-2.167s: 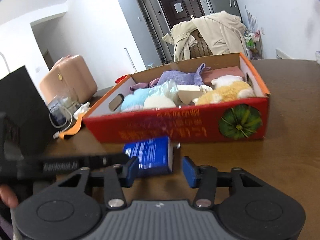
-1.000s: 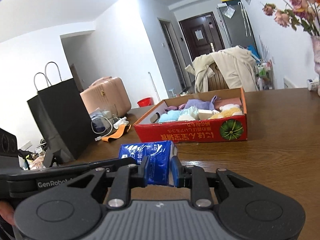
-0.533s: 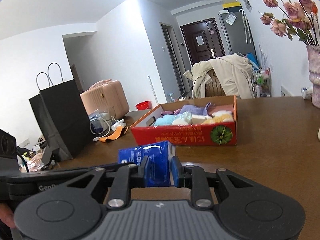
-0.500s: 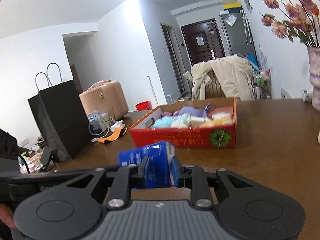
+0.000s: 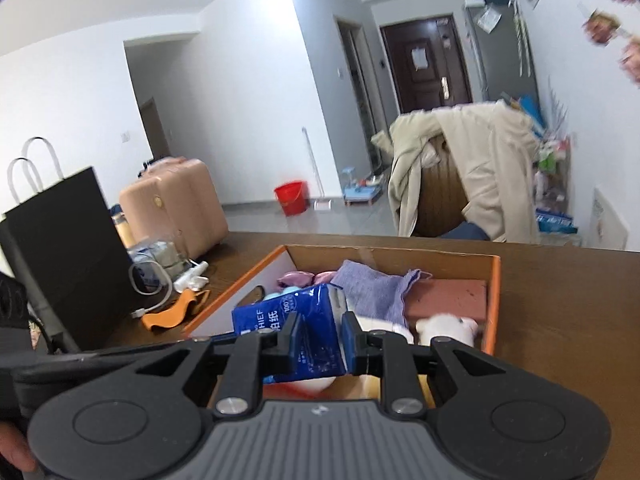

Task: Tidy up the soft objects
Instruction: 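Lift the blue packet with both grippers and lower it into the box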

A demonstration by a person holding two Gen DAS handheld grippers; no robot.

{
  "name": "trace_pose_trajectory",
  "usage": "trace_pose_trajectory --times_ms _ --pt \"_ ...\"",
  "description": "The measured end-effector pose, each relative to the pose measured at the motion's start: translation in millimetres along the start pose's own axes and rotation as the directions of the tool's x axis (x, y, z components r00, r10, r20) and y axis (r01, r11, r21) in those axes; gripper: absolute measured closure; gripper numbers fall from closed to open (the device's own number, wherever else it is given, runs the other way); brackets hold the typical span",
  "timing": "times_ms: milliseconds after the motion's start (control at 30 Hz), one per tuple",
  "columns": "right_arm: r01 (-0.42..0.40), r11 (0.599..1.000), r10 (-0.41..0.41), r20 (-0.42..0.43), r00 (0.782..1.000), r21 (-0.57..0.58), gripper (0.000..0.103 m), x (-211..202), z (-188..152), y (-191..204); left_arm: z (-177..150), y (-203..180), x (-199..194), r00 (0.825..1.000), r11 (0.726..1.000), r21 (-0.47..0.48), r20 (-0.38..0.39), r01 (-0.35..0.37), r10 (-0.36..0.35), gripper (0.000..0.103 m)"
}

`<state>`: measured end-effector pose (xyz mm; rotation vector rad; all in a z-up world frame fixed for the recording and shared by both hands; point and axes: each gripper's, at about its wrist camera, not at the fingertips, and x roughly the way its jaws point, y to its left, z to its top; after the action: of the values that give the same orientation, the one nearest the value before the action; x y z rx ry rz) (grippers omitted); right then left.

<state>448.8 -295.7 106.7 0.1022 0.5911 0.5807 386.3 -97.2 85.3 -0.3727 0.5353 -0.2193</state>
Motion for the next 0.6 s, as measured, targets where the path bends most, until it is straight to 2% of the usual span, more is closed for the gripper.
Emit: trace_pose_trajectory --times_ms 133,200,267,333,400,500,600 --pt "0.021 1.0 -0.022 -0.101 0.995 -0.005 0.082 60 2 -19 -4 19 47 0.995 0.999 -0.031 -0.099 -0.038 0.035 0.073" --pt "0.069 0.998 -0.069 -0.16 0.985 -0.008 0.082 87 -4 -28 -12 23 65 0.988 1.0 -0.02 -0.152 -0.016 0.013 0.073" --pt "0.081 0.997 -0.081 -0.196 0.977 -0.007 0.083 103 -9 -35 -14 20 69 0.992 0.999 0.03 -0.122 -0.012 0.016 0.075" --pt "0.096 0.995 -0.098 -0.219 0.971 -0.023 0.084 111 -10 -33 -11 21 74 0.989 0.999 0.038 -0.149 -0.002 0.007 0.076" --pt "0.102 0.994 -0.109 -0.25 0.962 -0.042 0.089 117 -12 -30 -10 19 77 0.984 0.997 0.076 -0.176 0.01 0.004 0.076" --pt "0.146 0.986 -0.161 -0.249 0.955 -0.076 0.089 112 -16 -26 -11 21 70 0.981 0.994 0.1 -0.194 0.05 -0.03 0.076" --pt "0.151 0.986 -0.164 -0.242 0.956 -0.07 0.087 99 -15 -28 -7 27 57 0.984 0.994 0.102 -0.177 0.03 -0.012 0.075"
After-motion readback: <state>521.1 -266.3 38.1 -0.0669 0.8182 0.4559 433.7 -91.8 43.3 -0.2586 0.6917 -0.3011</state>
